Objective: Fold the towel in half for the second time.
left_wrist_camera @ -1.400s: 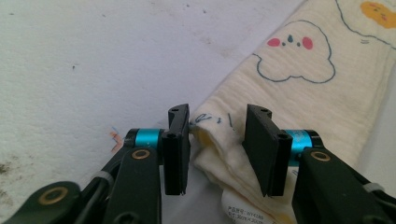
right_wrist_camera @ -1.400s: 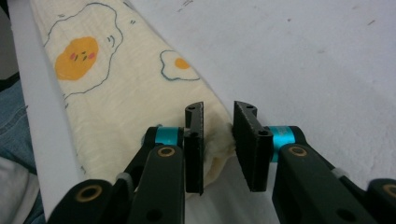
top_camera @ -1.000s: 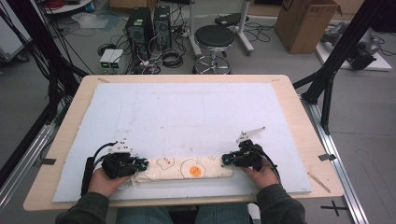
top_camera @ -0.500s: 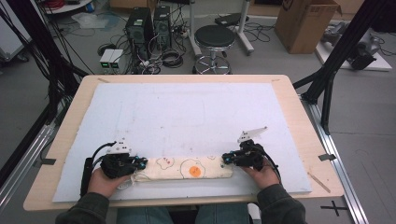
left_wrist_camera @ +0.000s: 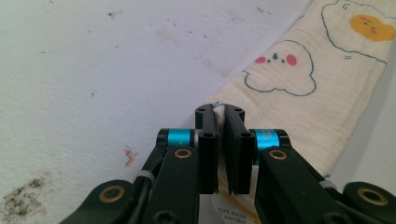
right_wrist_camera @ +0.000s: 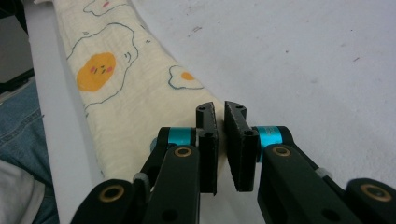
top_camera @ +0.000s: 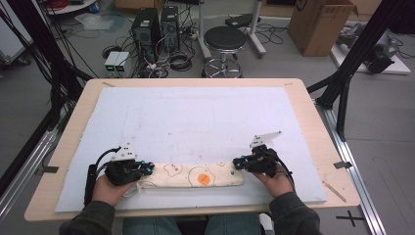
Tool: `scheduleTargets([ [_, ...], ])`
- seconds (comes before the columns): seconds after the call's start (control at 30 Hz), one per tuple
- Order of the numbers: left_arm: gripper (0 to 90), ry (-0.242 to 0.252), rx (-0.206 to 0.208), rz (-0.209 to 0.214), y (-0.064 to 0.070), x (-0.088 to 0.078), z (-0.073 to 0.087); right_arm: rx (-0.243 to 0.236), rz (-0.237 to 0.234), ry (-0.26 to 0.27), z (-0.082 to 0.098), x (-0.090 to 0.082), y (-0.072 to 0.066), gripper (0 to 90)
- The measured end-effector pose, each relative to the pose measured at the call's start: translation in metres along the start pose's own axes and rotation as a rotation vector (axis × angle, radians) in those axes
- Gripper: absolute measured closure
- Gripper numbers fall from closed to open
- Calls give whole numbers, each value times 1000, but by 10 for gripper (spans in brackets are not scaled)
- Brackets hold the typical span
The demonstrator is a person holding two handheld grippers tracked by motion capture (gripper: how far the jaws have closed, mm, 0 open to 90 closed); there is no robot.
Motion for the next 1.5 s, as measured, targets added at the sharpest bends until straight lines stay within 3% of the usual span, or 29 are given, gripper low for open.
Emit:
scheduleTargets([
  [0.27, 844, 8, -12, -14, -6, 0, -5, 7, 13, 22, -10, -2, 8, 838],
  [0.47, 844, 19, -13, -44, -19, 2, -17, 3, 39, 16, -21, -1, 16, 838],
  [0.87, 844, 33, -7, -91, -38, 11, -39, 32, 82, 9, -40, 7, 45, 838],
  [1.07, 845, 38, -24, -105, -49, 18, -42, 57, 105, 31, -46, 9, 58, 839],
  [1.3, 845, 65, -41, -135, -61, 24, -55, 79, 142, 21, -60, 14, 76, 839],
  [1.5, 845, 58, -57, -155, -73, 30, -57, 91, 167, 18, -68, 19, 86, 840],
])
Point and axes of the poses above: each handheld gripper's, and its own axes: x roughly forward along the jaws, z roughly out of its underside, y roughly to its right, the point moved 8 cm from there along x, roughly forward along the jaws, and after that the axes turned 4 degrees about z, right-handed, at the moved point
